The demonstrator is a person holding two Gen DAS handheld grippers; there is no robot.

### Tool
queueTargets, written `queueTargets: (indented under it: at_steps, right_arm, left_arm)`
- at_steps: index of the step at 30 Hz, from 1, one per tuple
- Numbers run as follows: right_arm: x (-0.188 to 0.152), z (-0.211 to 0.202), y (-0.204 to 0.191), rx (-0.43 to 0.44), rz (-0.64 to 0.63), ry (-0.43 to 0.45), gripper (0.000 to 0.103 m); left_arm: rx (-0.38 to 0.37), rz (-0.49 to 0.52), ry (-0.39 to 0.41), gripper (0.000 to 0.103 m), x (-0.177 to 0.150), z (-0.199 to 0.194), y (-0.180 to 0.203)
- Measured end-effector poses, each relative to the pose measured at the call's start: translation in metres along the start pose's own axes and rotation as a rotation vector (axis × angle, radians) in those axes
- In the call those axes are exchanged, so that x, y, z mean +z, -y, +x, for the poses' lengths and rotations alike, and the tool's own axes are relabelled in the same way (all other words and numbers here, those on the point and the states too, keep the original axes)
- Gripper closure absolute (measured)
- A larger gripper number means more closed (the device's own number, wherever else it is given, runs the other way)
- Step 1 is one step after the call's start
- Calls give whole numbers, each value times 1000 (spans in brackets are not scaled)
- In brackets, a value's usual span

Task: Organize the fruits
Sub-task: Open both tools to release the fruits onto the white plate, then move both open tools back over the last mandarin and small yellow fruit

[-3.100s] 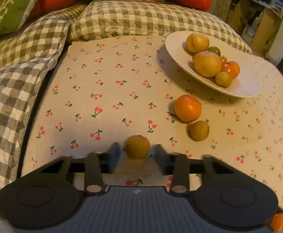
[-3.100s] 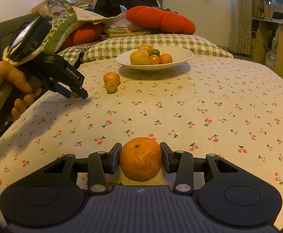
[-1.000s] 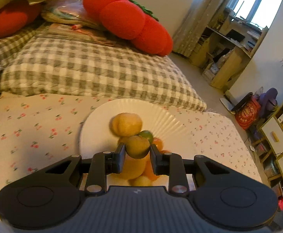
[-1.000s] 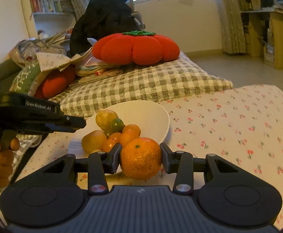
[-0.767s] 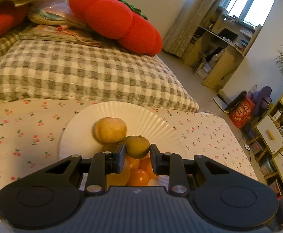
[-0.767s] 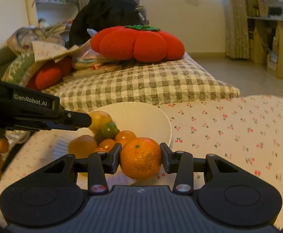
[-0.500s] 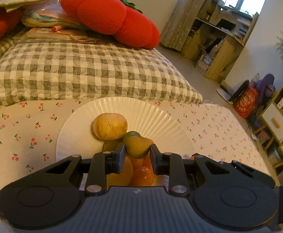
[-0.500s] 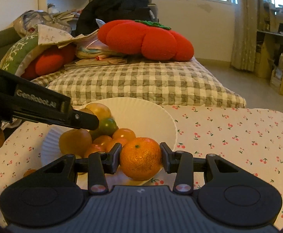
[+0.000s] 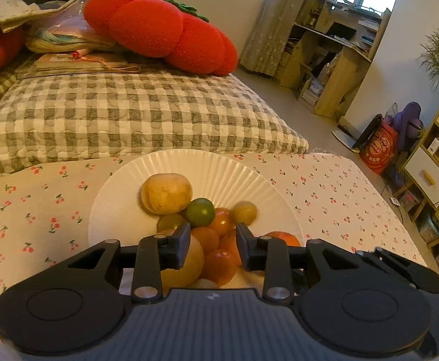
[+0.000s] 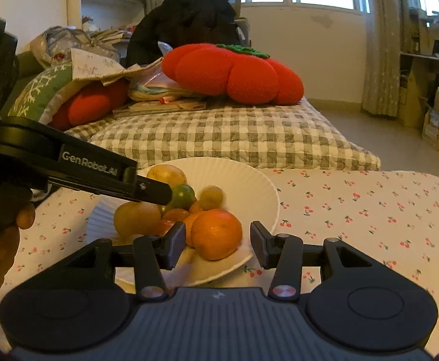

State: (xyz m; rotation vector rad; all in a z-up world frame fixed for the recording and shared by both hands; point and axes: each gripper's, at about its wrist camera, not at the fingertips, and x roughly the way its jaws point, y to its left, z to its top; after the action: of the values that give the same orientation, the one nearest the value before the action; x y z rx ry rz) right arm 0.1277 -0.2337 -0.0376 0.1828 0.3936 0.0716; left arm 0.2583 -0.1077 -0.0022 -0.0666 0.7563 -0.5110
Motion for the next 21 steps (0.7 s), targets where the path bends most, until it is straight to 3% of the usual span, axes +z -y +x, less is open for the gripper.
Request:
queueTargets:
  at_steps: [12, 21]
  right_arm:
    - [-19, -35, -11, 51, 78, -25, 58]
    - [-19, -68, -30, 71, 68, -13, 56]
  left_arm:
    - [101, 3, 10, 60, -8, -55, -14]
    - [163, -70, 7, 59, -33, -103, -38]
